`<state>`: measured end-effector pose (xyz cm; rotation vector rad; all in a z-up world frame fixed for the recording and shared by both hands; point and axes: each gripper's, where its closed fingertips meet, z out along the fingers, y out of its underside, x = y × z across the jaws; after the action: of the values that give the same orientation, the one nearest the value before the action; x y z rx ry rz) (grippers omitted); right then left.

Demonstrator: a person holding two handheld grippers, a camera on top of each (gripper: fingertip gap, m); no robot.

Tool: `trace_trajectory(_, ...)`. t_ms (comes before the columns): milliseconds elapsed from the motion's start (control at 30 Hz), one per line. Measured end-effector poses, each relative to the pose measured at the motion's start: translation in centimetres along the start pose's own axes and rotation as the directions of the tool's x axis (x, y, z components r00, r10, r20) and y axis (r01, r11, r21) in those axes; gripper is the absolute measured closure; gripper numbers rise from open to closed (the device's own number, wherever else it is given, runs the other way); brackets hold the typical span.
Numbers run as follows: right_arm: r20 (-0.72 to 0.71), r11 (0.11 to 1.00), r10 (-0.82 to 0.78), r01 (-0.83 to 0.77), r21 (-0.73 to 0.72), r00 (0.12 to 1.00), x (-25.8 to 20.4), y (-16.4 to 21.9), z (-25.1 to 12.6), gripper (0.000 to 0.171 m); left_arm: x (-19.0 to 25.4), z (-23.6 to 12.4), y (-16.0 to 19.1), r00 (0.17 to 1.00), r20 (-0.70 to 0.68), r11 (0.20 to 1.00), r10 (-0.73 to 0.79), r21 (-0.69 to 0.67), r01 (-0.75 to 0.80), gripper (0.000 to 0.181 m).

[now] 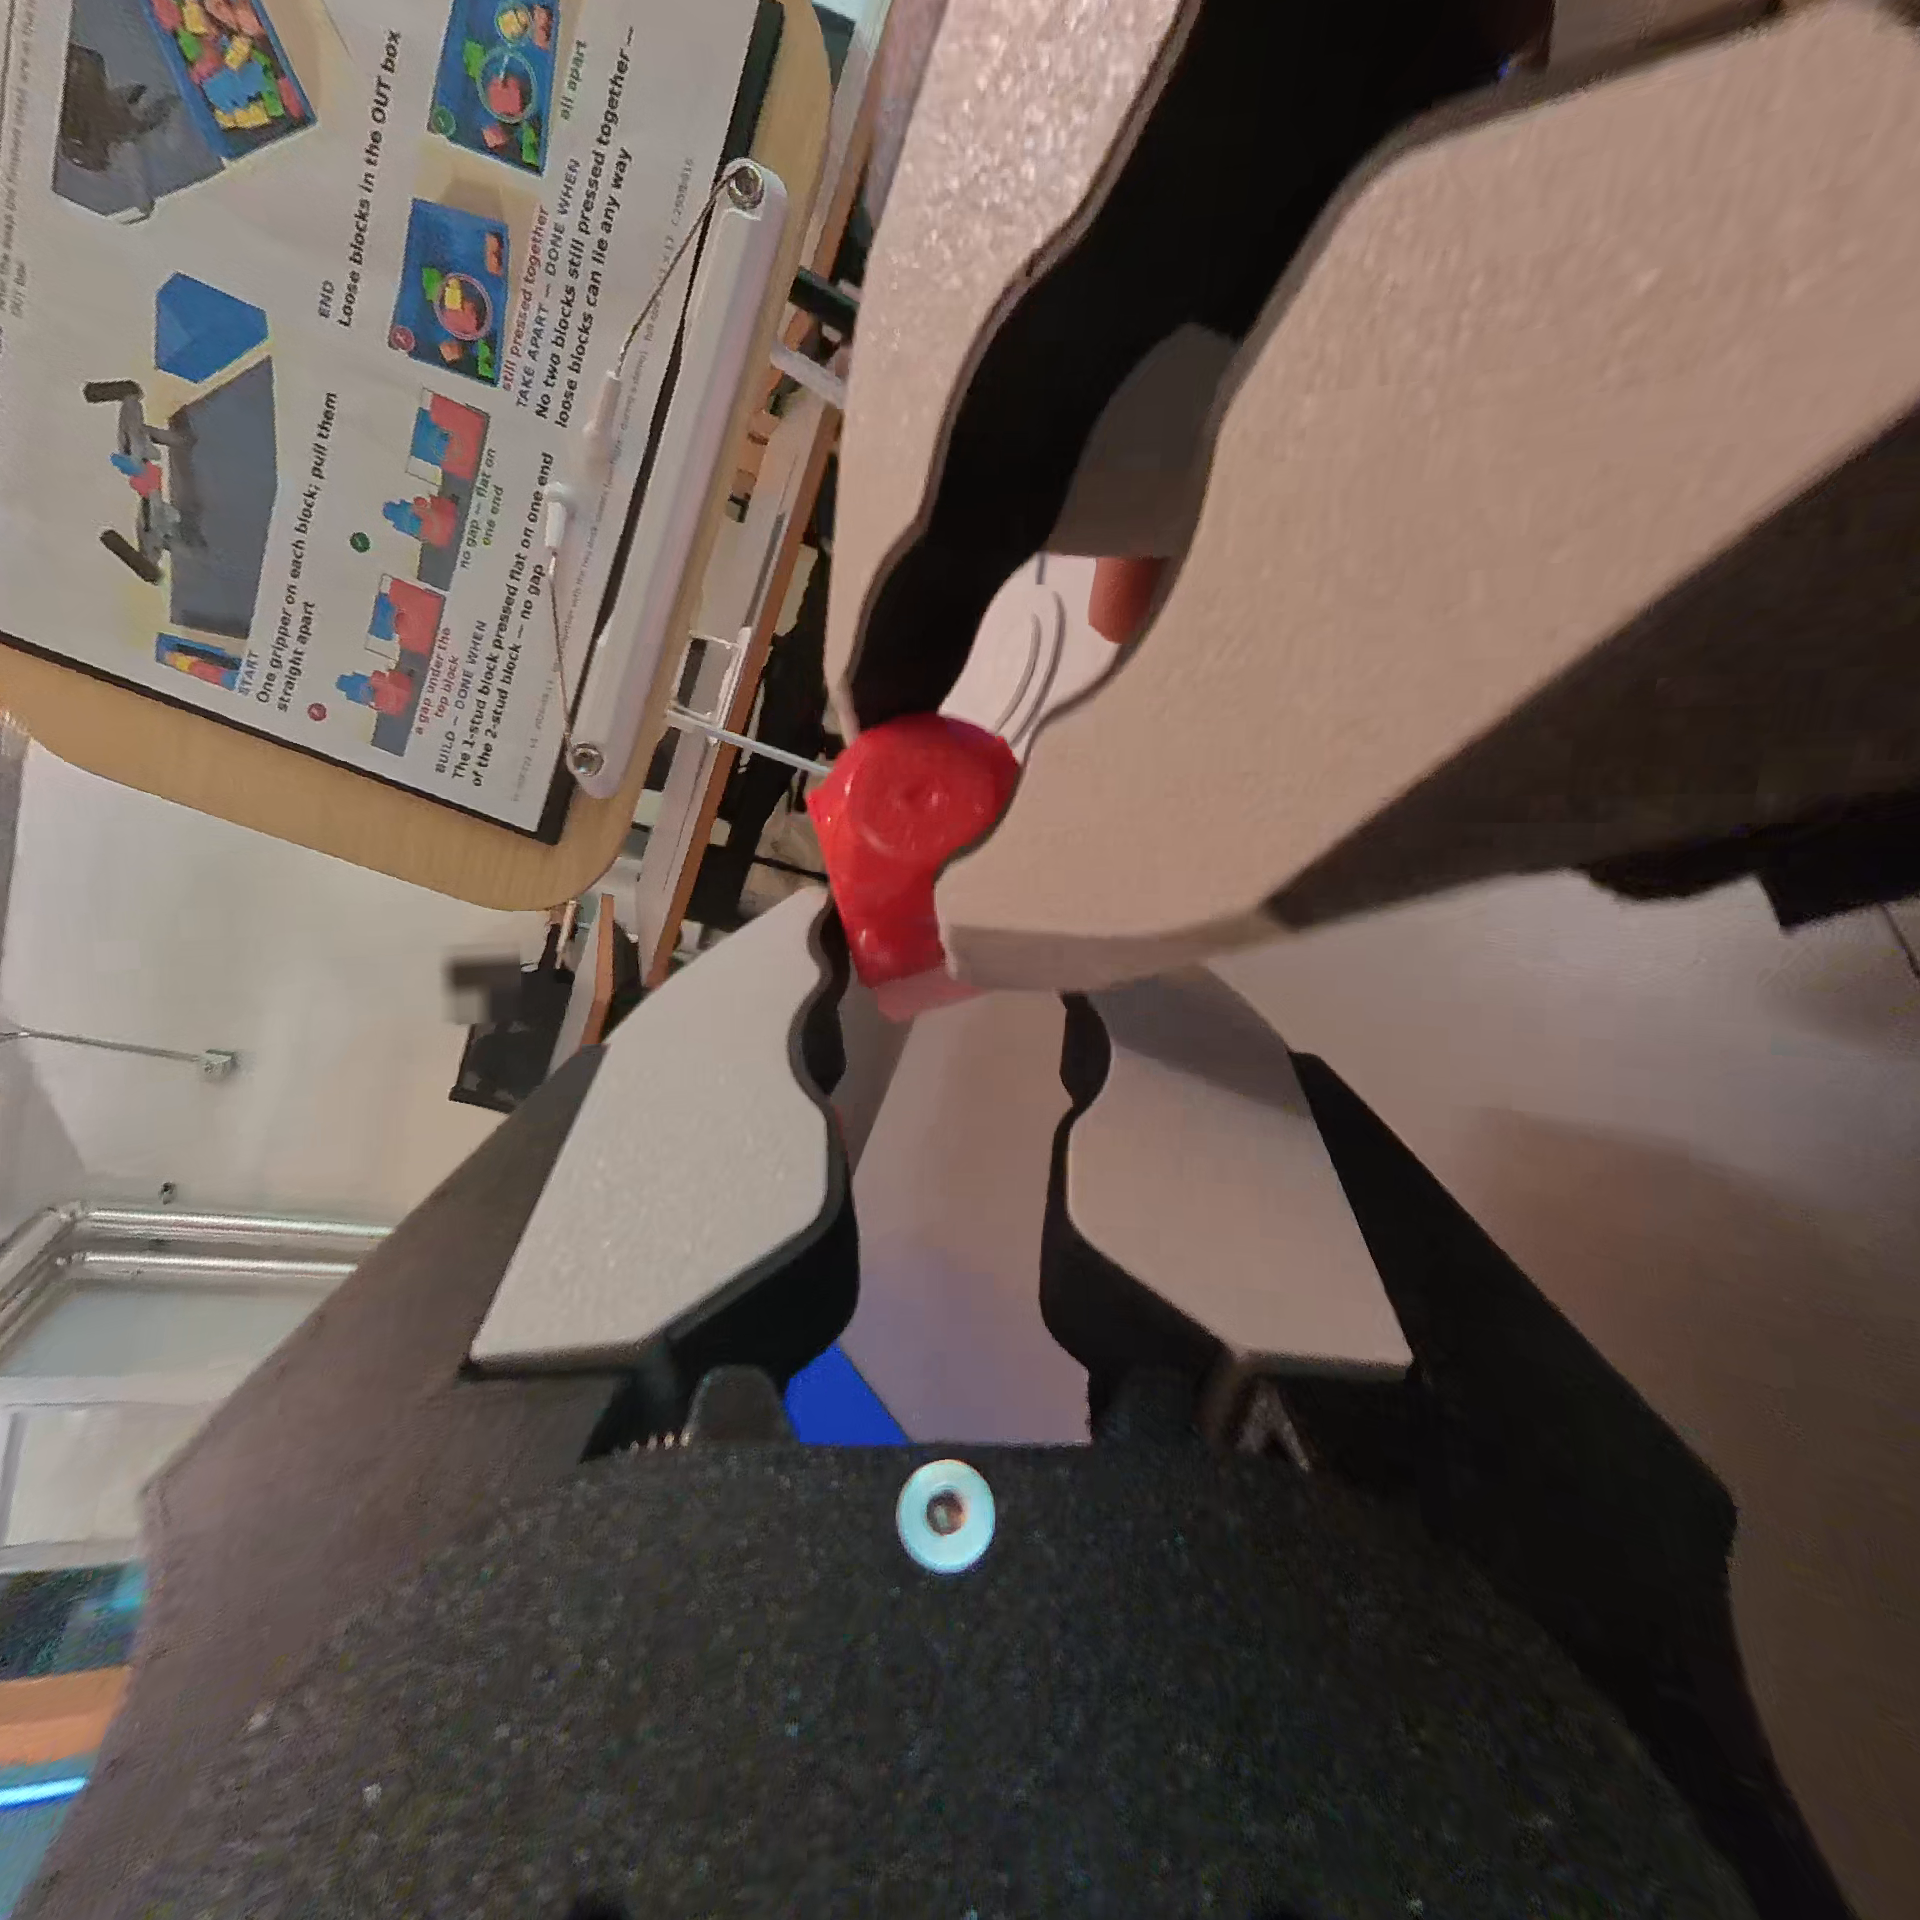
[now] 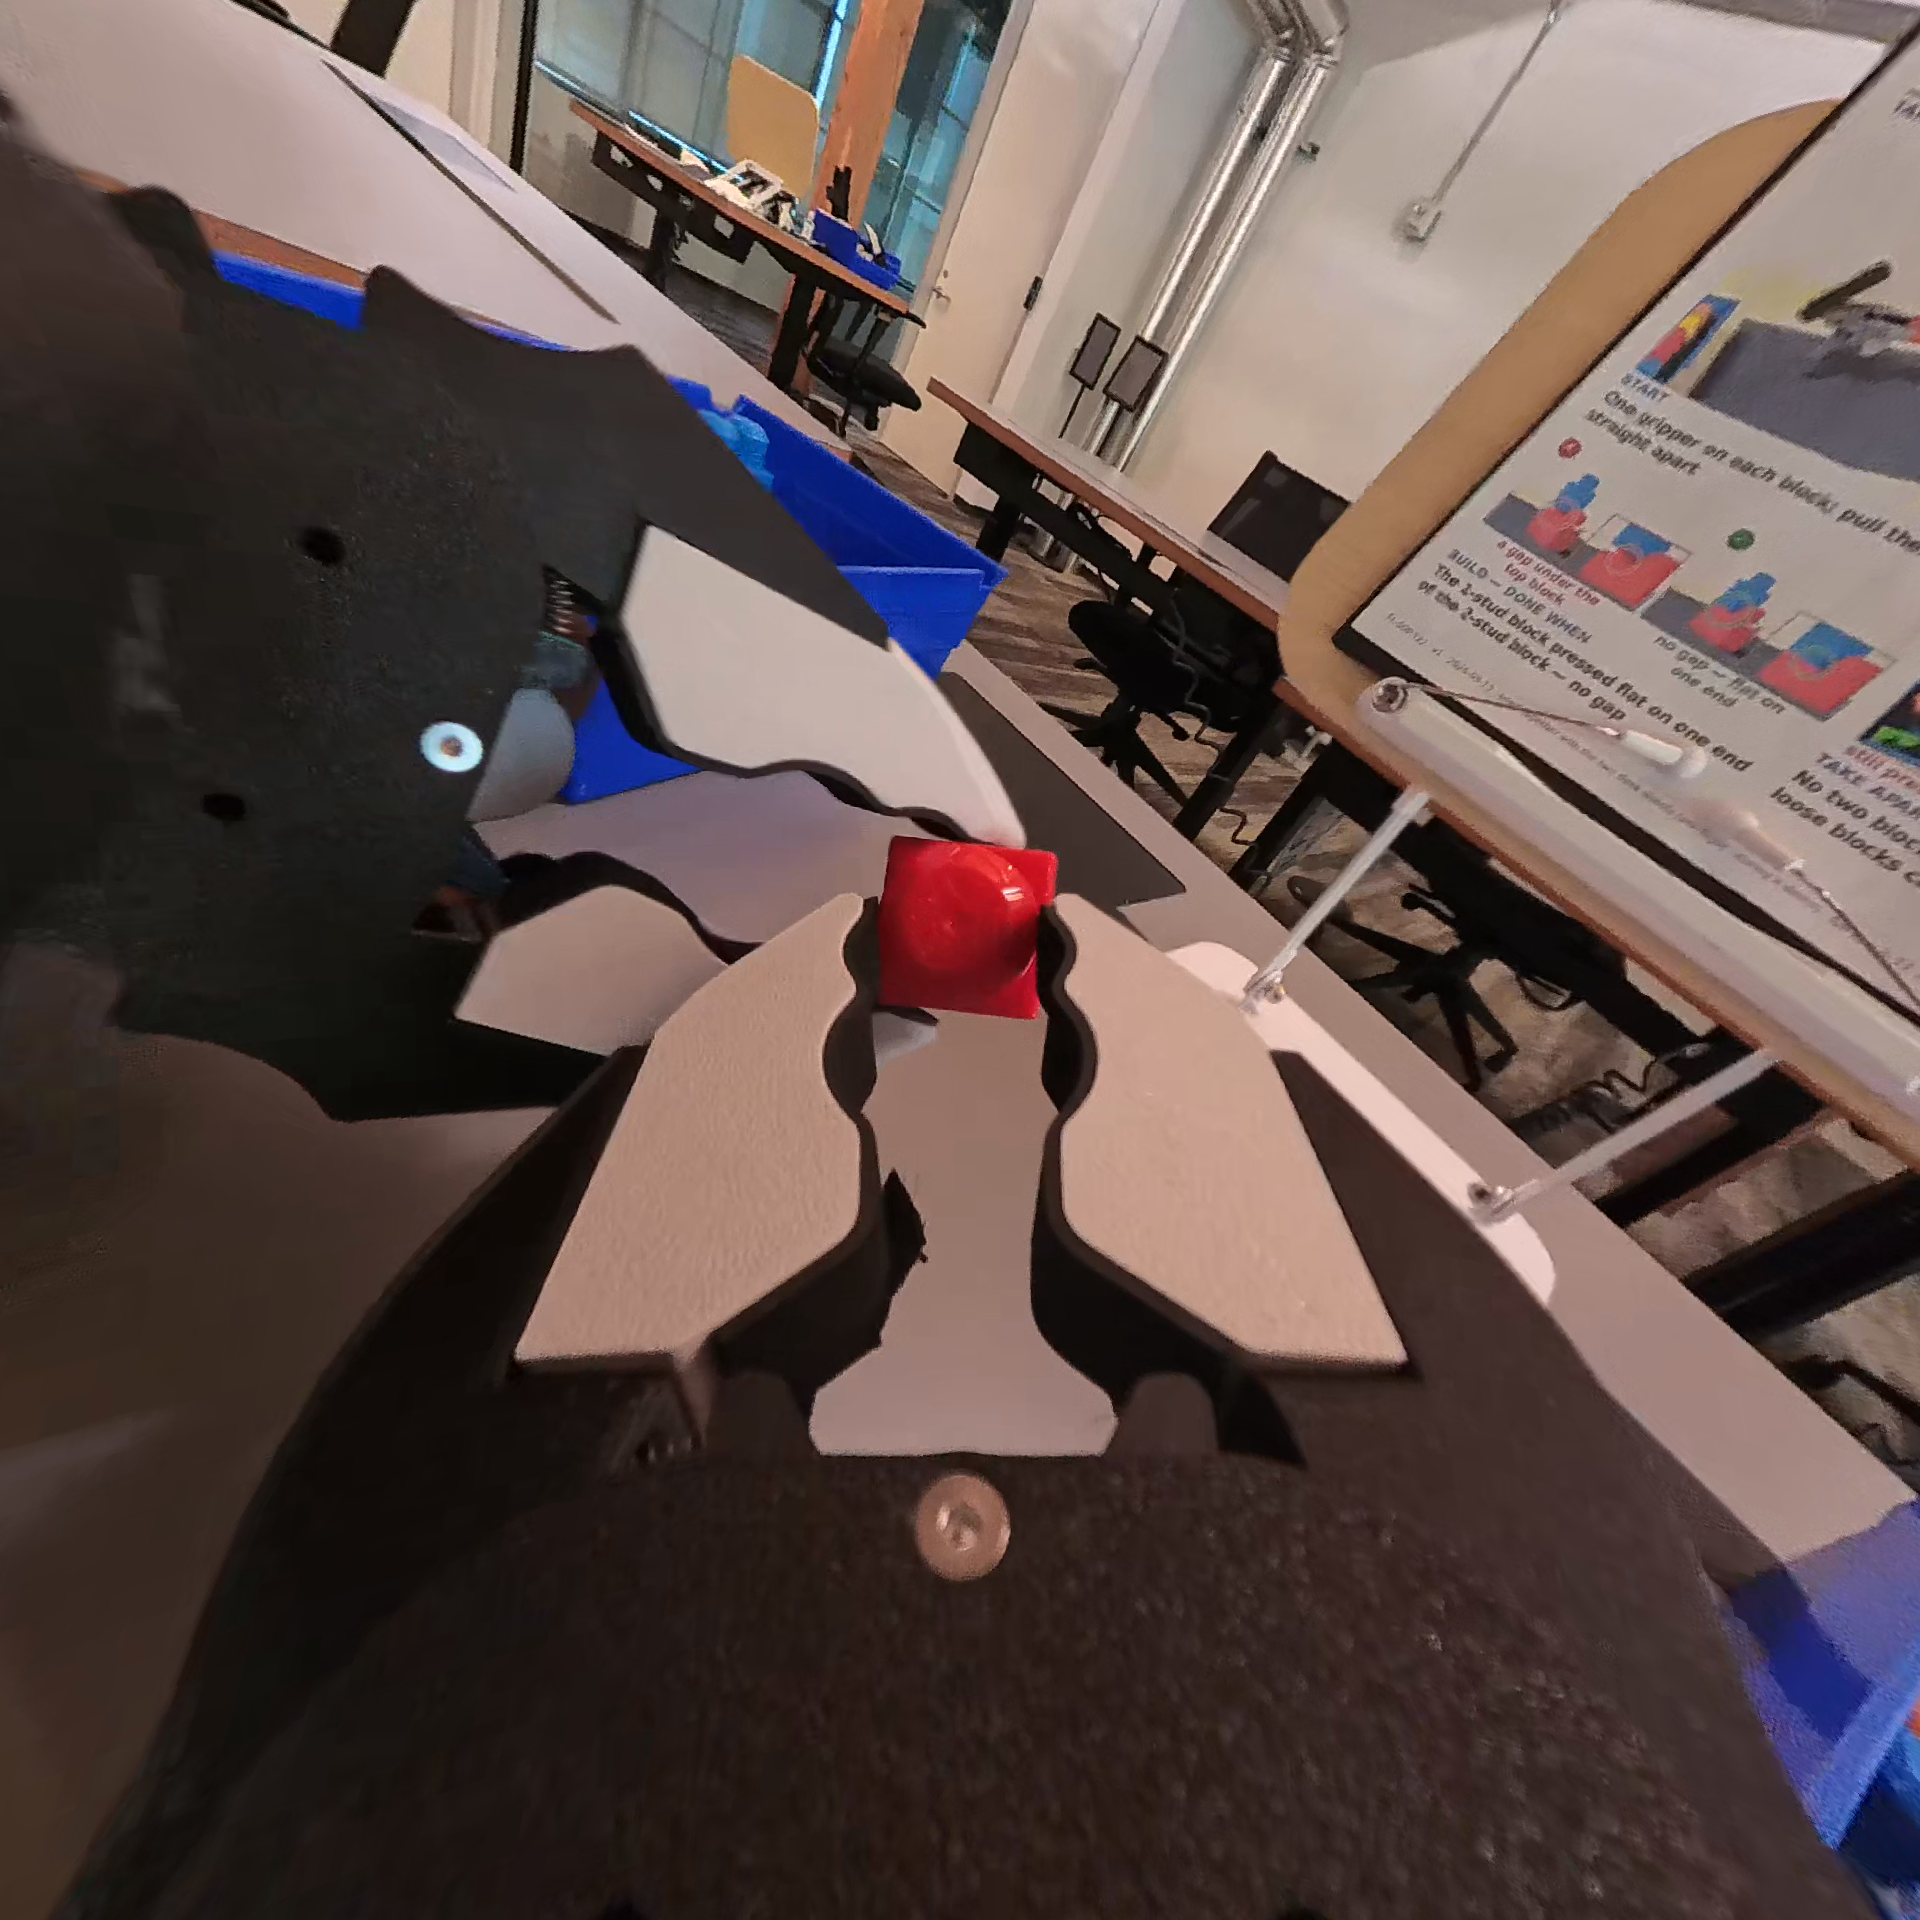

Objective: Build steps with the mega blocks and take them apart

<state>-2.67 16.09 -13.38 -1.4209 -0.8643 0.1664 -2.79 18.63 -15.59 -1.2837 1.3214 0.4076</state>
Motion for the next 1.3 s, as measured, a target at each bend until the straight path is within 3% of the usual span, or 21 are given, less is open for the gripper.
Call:
trace_trajectory(133, -0.015, 0.996, 0.087, -0.087, 0.02, 0.996, 2.2, 0.2, -0.7, 0.143, 0.1, 0.4, 0.5, 0.992, -0.047, 0.992, -0.12, 0.031, 0.121, 0.134)
trace_trajectory(433, -0.133, 0.959, 0.256, -0.234, 0.158, 0.957, 9.0, -2.5, -4.6, 0.143, 0.0, 0.7, 1.4, 0.891, -0.188, 0.899, -0.413, 0.073, 0.432, 0.148)
trace_trajectory(633, -0.271, 0.937, 0.314, -0.251, 0.242, 0.91, 14.8, -4.1, -9.1, 0.142, -0.7, 0.6, 1.4, 0.792, -0.25, 0.799, -0.557, 0.097, 0.593, 0.157)
trace_trajectory(933, -0.459, 0.923, 0.372, -0.266, 0.279, 0.807, 22.5, -2.5, -16.2, 0.143, -1.7, 0.2, 1.4, 0.632, -0.338, 0.638, -0.697, 0.108, 0.762, 0.169)
trace_trajectory(1167, -0.499, 0.935, 0.347, -0.332, 0.123, 0.794, 26.2, 0.6, -18.7, 0.143, -2.6, -0.3, 1.3, 0.54, -0.394, 0.537, -0.744, 0.128, 0.834, 0.181)
trace_trajectory(1300, -0.404, 0.935, 0.25, -0.328, -0.135, 0.88, 26.7, 3.7, -17.8, 0.142, -3.0, -0.4, 1.4, 0.501, -0.422, 0.497, -0.756, 0.128, 0.858, 0.181)
